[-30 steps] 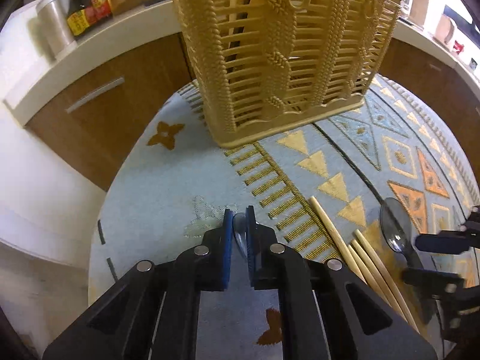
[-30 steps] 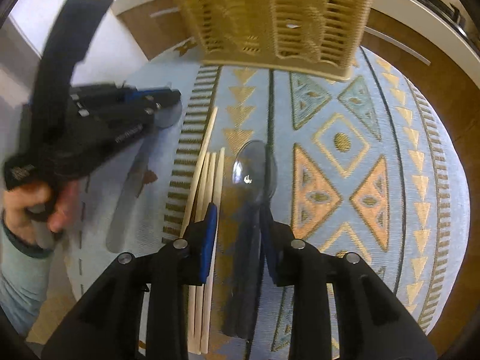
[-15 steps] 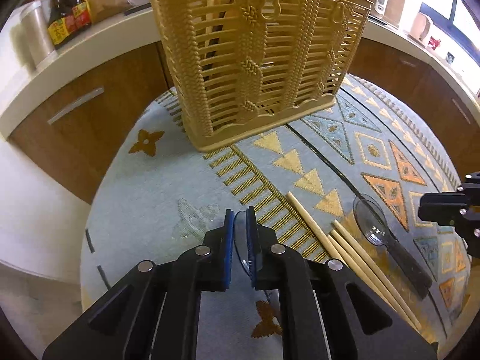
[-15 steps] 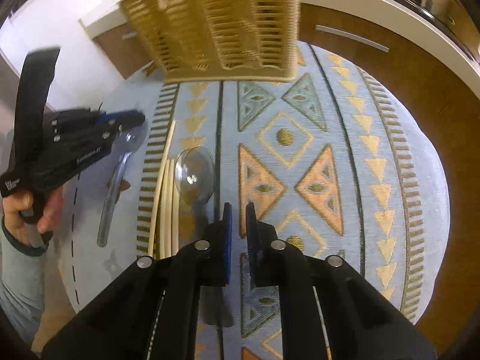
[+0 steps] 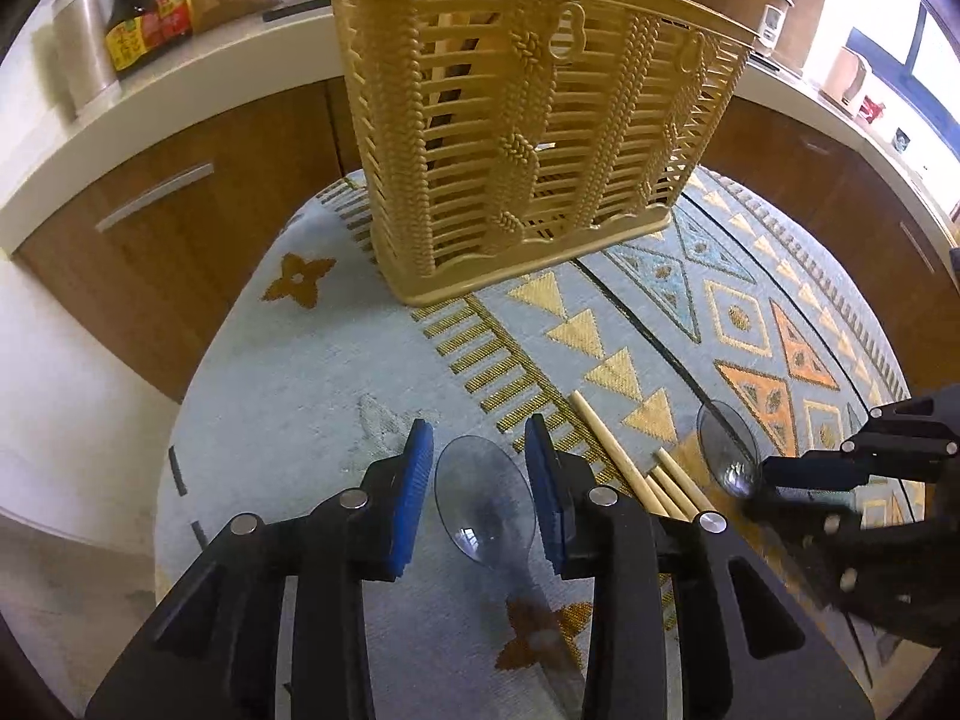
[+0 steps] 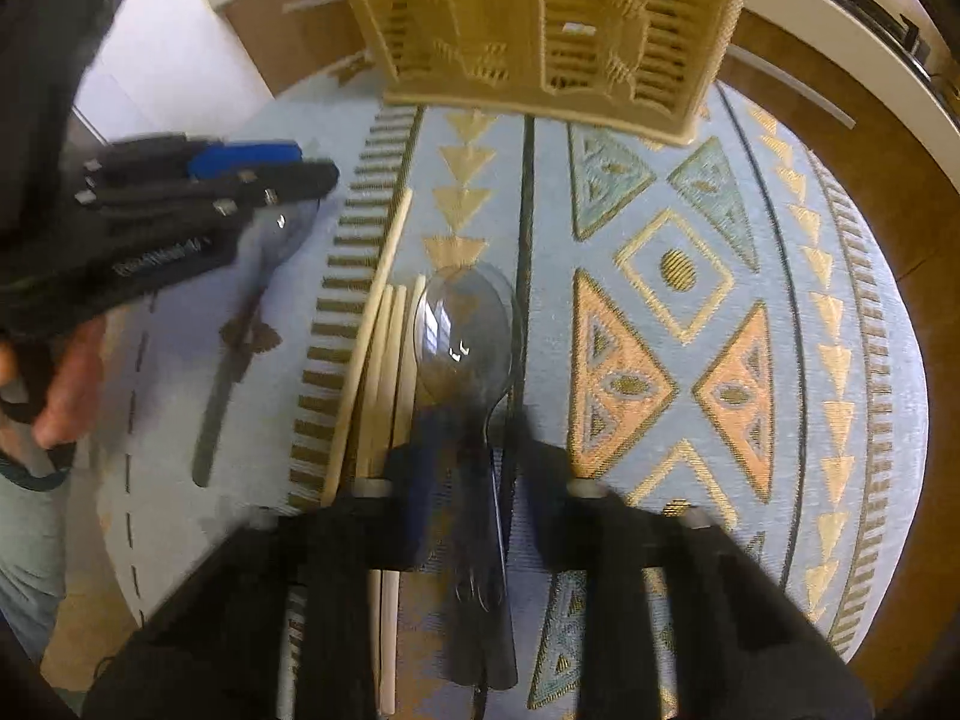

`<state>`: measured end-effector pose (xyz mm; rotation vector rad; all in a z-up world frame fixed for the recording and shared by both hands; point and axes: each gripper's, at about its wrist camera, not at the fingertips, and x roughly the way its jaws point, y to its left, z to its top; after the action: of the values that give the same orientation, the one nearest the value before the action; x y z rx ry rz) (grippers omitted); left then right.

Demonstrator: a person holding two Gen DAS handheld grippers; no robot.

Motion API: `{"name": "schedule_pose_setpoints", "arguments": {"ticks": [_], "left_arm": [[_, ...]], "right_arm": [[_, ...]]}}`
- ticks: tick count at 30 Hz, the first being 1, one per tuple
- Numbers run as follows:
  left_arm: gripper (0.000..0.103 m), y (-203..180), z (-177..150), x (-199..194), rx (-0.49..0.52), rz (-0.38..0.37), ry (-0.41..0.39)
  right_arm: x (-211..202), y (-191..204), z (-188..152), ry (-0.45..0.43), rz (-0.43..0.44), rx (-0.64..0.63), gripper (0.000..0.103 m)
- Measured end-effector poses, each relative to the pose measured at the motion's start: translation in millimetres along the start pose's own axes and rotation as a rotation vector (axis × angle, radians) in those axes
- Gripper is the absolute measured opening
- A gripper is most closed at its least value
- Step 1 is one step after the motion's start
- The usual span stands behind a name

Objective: Organize utensils

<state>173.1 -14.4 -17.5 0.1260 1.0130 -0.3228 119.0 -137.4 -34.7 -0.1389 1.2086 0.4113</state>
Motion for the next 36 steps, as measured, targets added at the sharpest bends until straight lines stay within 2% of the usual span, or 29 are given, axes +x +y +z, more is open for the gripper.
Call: {"name": "schedule_pose_setpoints", "arguments": {"ticks": [2, 7, 11, 14, 17, 18, 21, 25, 32, 35, 36], "left_arm": [[0.031, 0, 0, 0, 0.002, -0.001, -0.001], [0.031, -1, 1, 3, 0.008, 0.0, 0.006], [0.038, 1, 2, 7, -0.004, -0.008, 0.021], [0.039, 5, 2, 10, -0.013, -0.025, 0.029], [0.039, 3, 3, 12, -0.004, -0.022, 0.035], [0.039, 2, 3, 13, -0.002, -0.022, 0.038], [0.039, -2, 3, 17, 0.002, -0.027, 0.048], [0.039, -9, 3, 21, 0.008, -0.024, 0.051], [0.039, -15, 4, 23, 0.009, -0.021, 0.052], [0.04, -12, 5, 23, 0.005, -0.023, 0.054], [0.043, -10, 5, 22, -0.003, -0.028, 0.055]], "right_arm": [[-2, -1, 2, -0.008, 0.026, 0.013, 0.01], [-18, -13, -2, -0.056, 0.026, 0.035, 0.01], [-20, -34, -4, -0.035, 0.107, 0.078, 0.01], [-21, -54, -7, -0.033, 0.064, 0.116, 0.01], [-20, -72, -9, -0.019, 0.188, 0.174, 0.01], [-21, -76, -11, -0.015, 0.199, 0.181, 0.01], [-27, -86, -16, -0.025, 0.164, 0.169, 0.01], [-24, -96, -18, -0.023, 0.24, 0.187, 0.011], [-23, -87, -22, -0.034, 0.169, 0.169, 0.01], [-28, -89, -24, -0.069, 0.039, 0.158, 0.01], [-28, -93, -24, -0.064, 0.028, 0.163, 0.01]]}}
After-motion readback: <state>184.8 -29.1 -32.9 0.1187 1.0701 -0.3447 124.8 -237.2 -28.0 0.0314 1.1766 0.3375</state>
